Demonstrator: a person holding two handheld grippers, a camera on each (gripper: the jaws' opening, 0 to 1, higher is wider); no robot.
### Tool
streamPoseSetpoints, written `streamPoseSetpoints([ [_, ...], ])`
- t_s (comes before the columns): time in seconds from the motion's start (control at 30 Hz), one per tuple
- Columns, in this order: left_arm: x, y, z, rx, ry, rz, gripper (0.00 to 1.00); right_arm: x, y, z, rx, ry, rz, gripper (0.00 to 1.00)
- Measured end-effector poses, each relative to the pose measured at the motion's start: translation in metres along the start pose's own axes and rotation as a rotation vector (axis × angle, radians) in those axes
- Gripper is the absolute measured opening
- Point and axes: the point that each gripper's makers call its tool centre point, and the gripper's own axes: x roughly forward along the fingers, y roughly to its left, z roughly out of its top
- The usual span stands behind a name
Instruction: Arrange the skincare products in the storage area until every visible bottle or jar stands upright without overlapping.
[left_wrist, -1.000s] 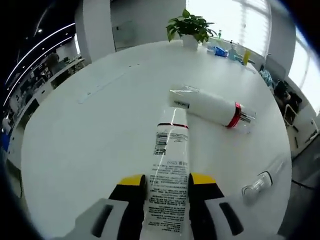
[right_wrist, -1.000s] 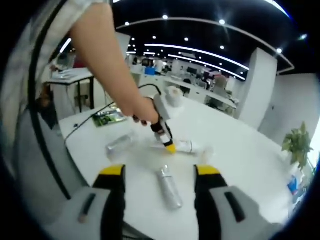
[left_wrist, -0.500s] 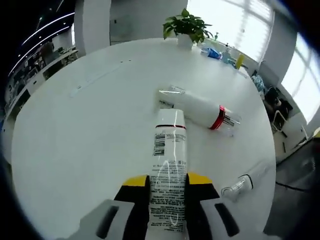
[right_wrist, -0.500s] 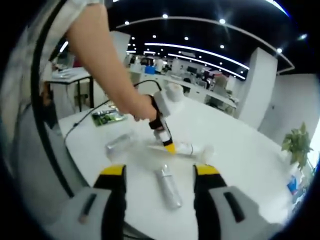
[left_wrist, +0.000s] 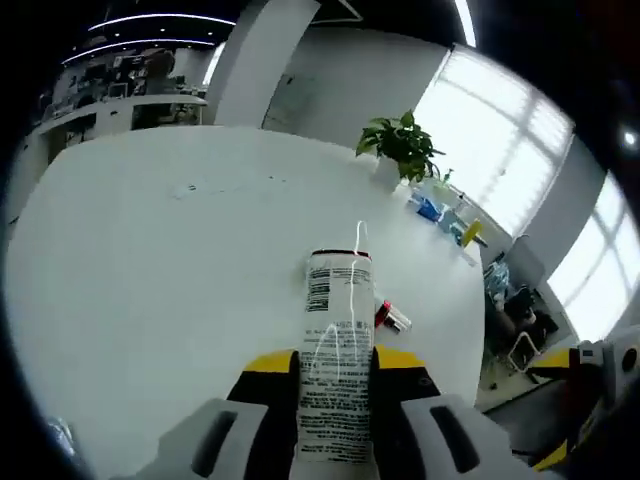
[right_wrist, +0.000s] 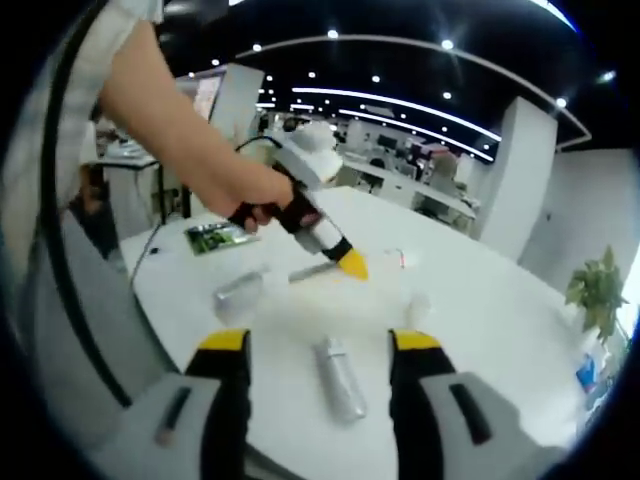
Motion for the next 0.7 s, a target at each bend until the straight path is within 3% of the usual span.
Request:
streamPoseSetpoints([
  [0.27,-0.049,-0.031,0.001,-0.021,-0.102,-0.029,0.25,0.0,0.004,0.006,0.012,-0.032,0.021,0.59],
  [0.7,-0.118,-0.056,-0.006,-0.128,-0.274,-0.065,0.26,-0.005,0.006,0.019,0.077,-0.09,0.058,0.62],
])
